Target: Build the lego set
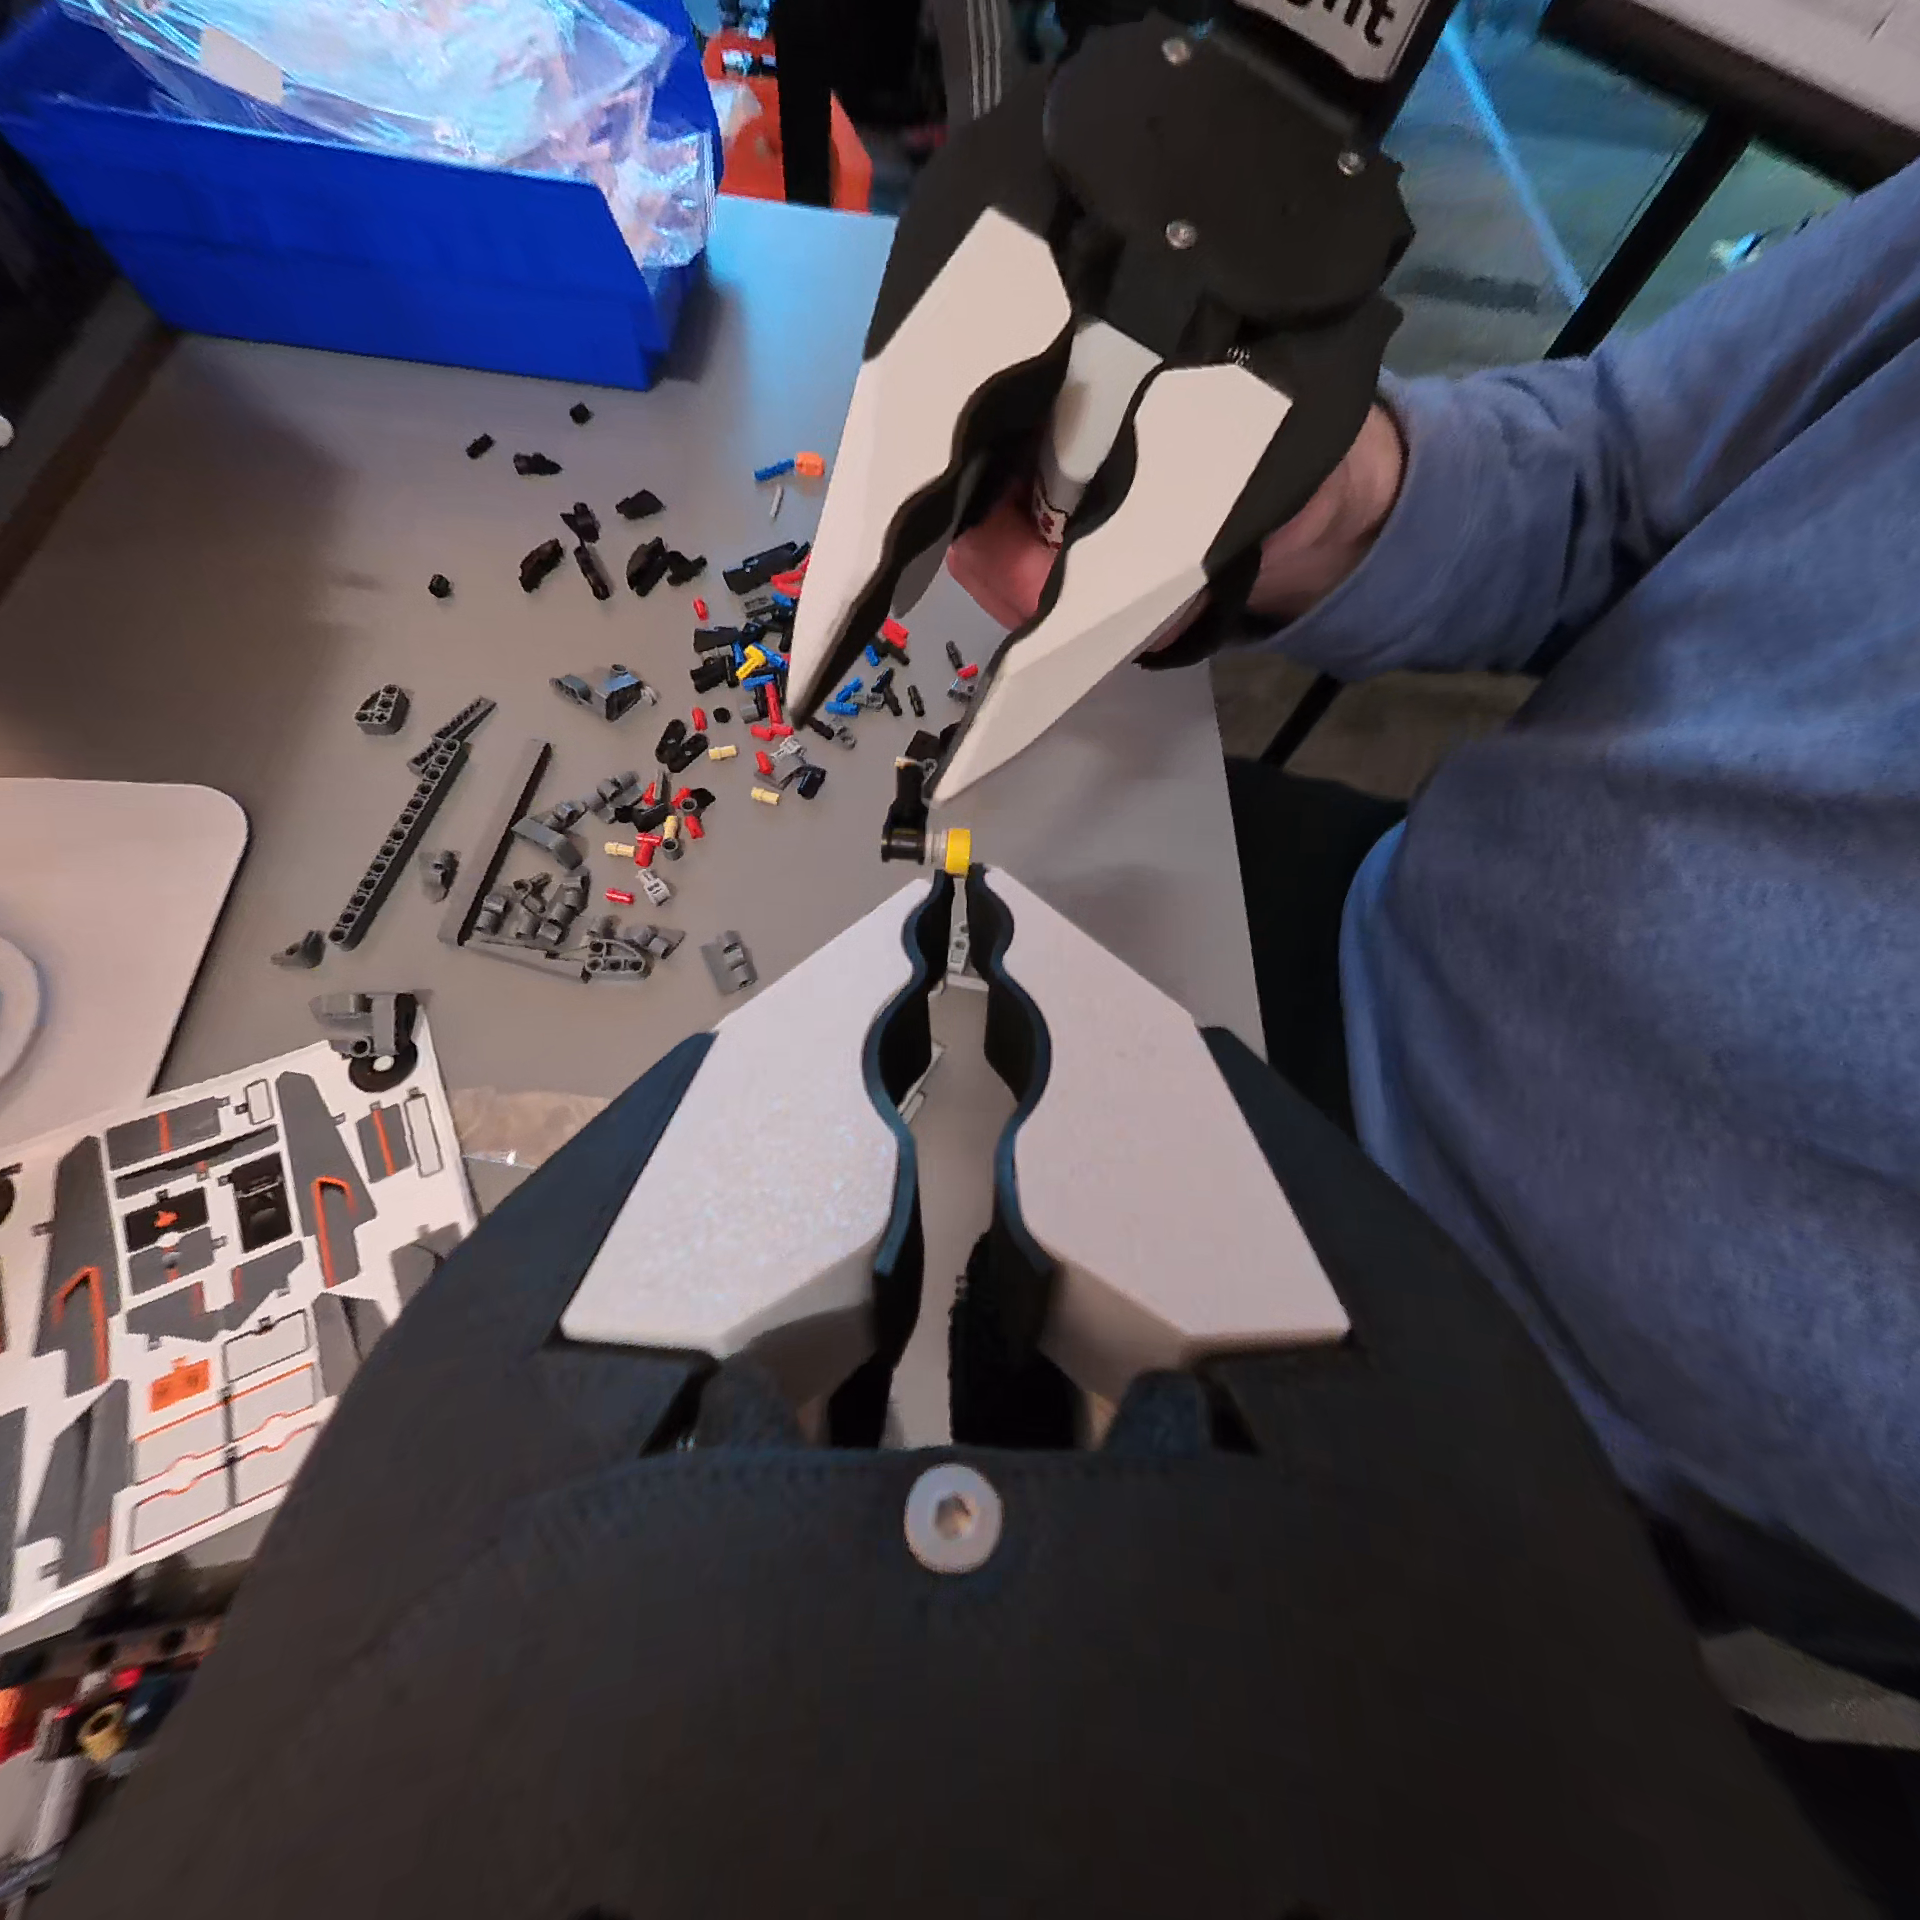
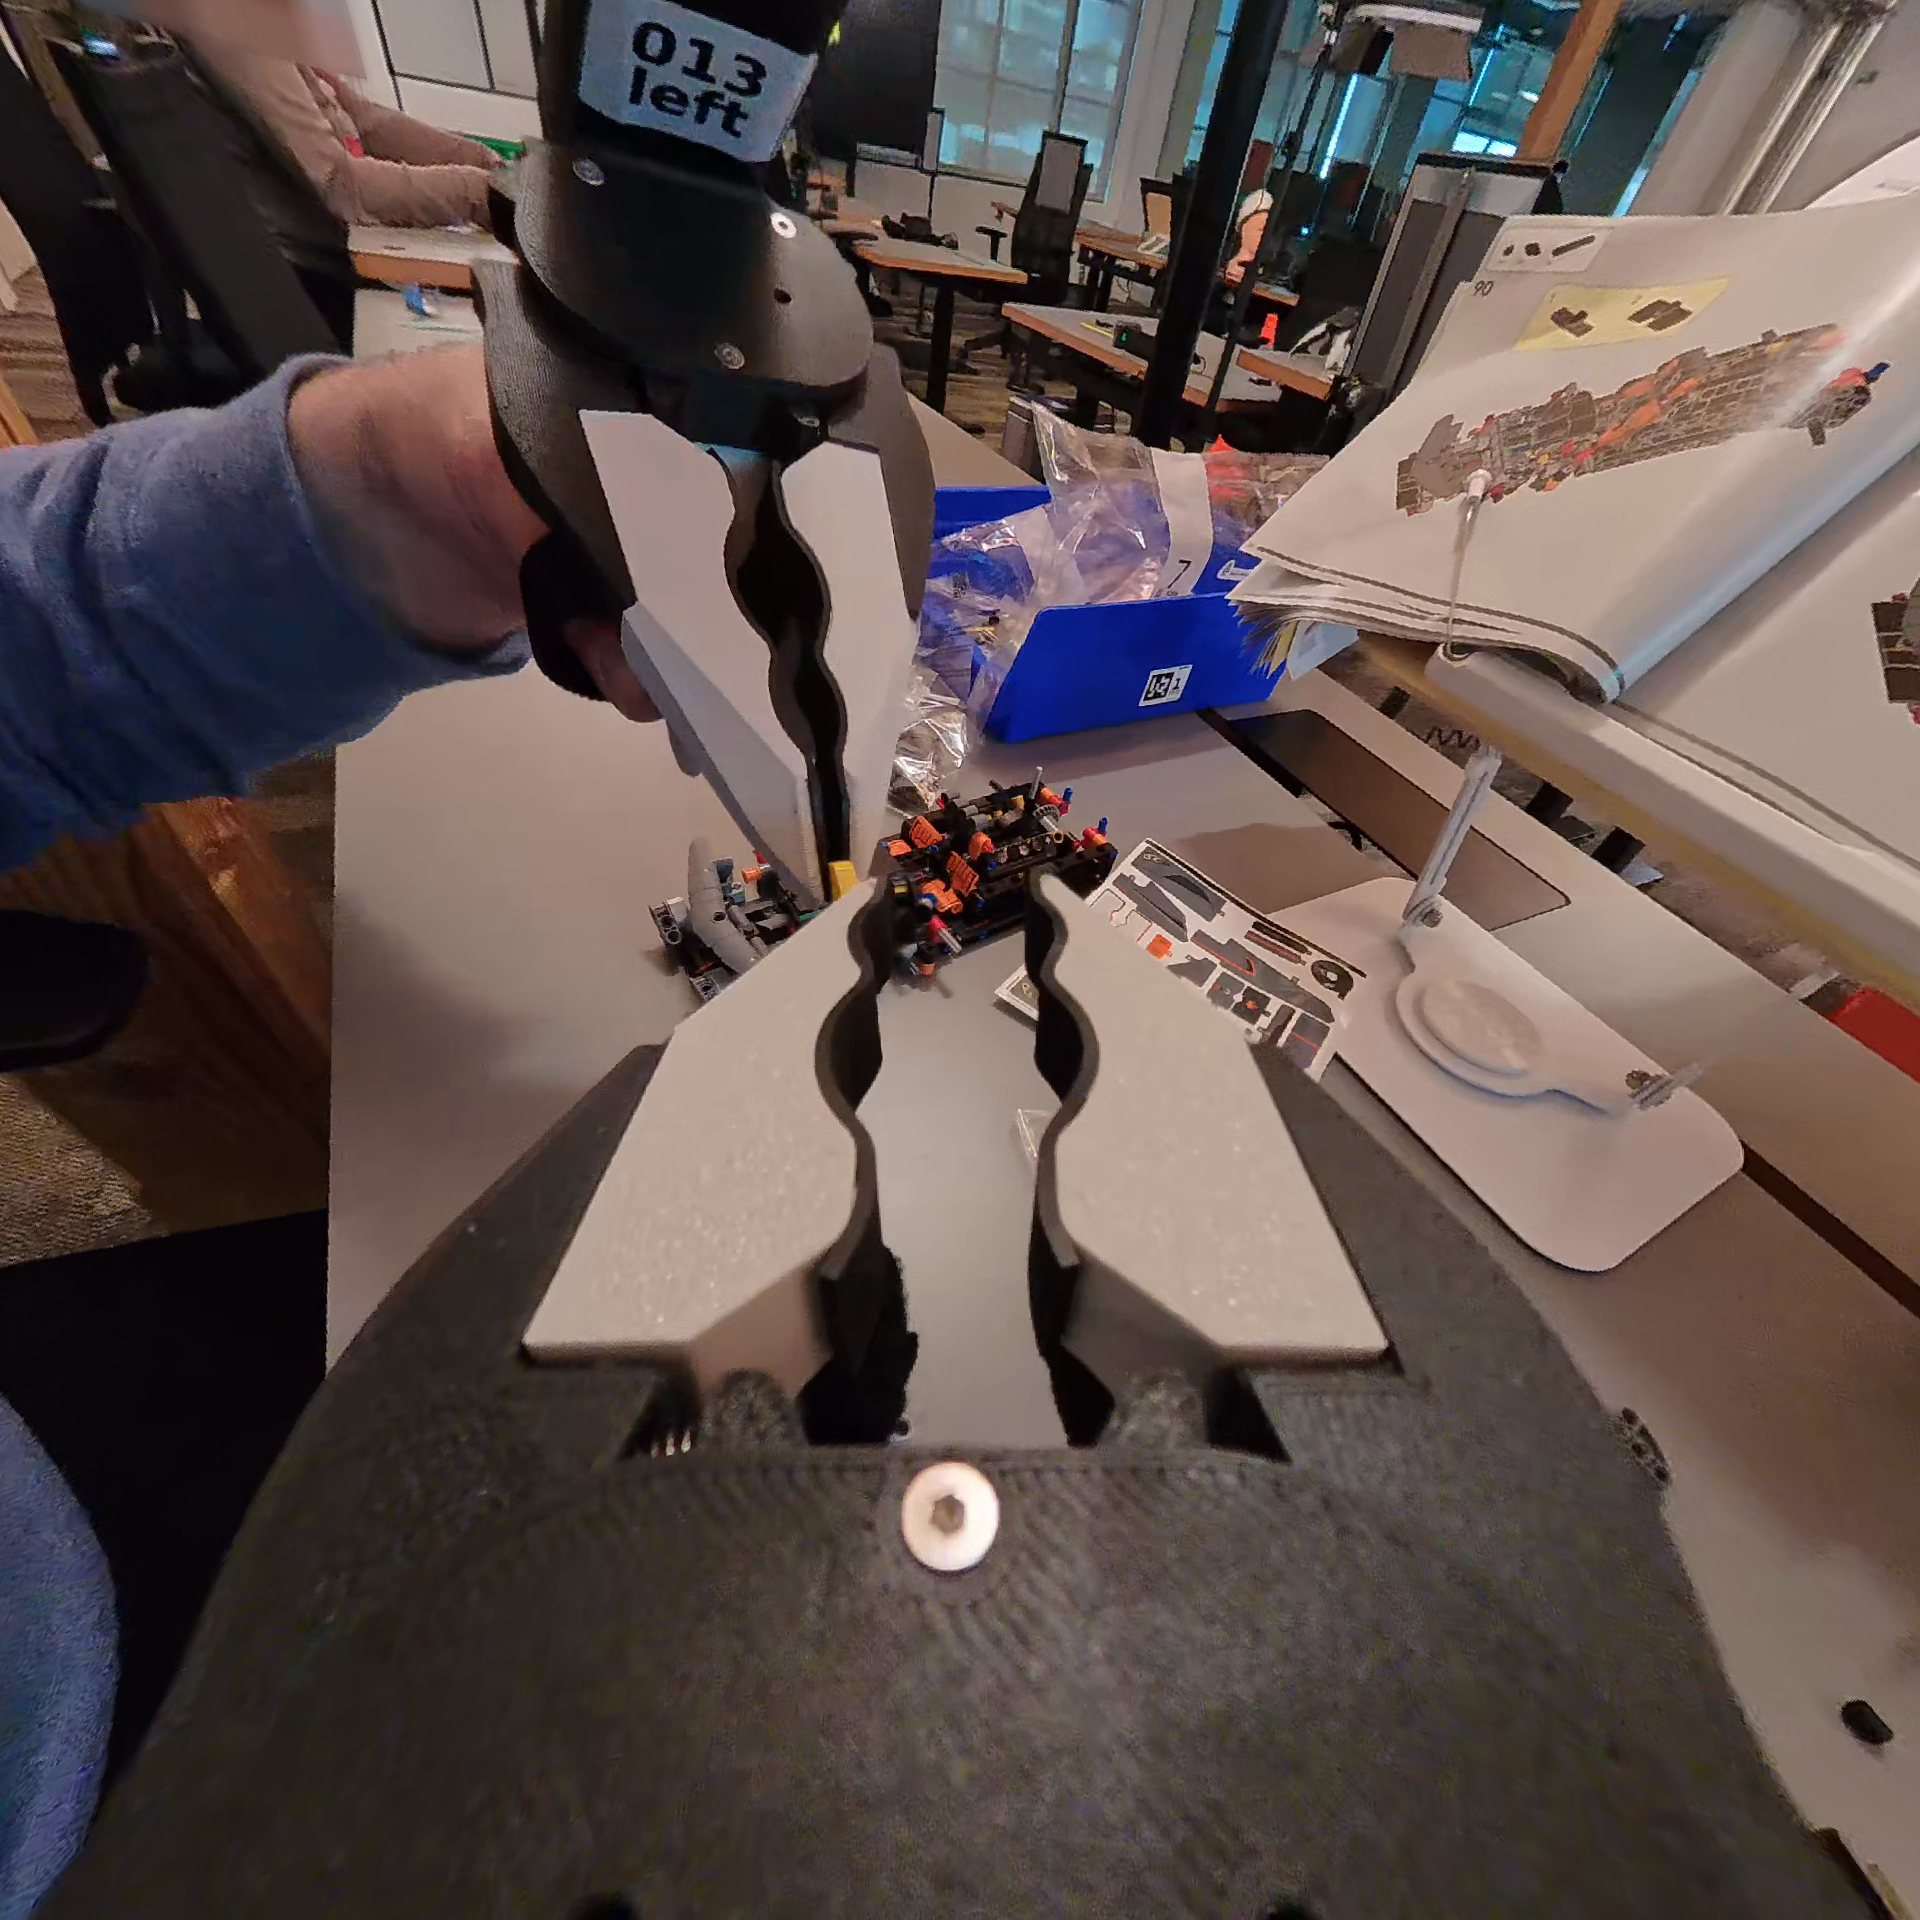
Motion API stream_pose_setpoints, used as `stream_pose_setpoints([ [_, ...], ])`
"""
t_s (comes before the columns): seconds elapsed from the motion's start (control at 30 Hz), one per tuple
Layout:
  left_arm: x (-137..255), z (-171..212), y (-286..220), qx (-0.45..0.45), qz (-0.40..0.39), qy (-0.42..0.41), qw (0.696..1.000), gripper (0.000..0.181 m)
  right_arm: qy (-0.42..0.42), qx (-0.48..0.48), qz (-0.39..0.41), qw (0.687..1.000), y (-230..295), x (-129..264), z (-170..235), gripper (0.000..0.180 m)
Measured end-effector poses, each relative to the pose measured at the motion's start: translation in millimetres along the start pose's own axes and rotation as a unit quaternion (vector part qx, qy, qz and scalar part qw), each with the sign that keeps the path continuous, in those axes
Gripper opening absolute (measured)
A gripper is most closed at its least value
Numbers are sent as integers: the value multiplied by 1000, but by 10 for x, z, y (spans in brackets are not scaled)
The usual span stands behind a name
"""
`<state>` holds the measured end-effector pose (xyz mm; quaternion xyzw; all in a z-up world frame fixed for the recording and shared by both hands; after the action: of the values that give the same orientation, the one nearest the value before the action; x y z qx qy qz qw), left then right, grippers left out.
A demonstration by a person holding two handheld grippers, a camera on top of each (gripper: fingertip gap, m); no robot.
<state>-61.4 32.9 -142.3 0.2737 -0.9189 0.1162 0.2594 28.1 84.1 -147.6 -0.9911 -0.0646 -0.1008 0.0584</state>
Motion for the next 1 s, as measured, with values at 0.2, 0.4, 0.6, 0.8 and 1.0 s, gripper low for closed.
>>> stream_pose_setpoints([
  [0.2, -31, -15, -18, -18, 0, 29, 999, 1, 5, -15, -14, 1000, -5, -14, 41, 18],
  [0.4, -35, -21, -41, -40, -9, 51, 998, 1, 6, -34, -39, 999, -2, -13, 65, 14],
  [0.6, -17, -22, -68, -56, -16, 63, 996, 1, 4, -47, -76, 996, 25, 3, 64, 12],
  [0.8, -19, -20, -87, -67, -16, 66, 996, 1, 18, -35, -93, 995, 29, 33, 86, 8],
  [1.0, -23, -3, -95, -76, -19, 74, 994, 1, 20, -41, -107, 993, 44, 22, 106, 3],
])
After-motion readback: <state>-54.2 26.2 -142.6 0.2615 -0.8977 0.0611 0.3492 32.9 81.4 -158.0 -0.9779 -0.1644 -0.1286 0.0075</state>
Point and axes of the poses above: each gripper's, where its closed fingertips meet, x back along the fingers, z out of its underside, y = z × x across the jaws, the point moved 6 cm from there along x, back along the fingers, and after that the axes turned 2 degrees about -x, right-handed, at the moved point
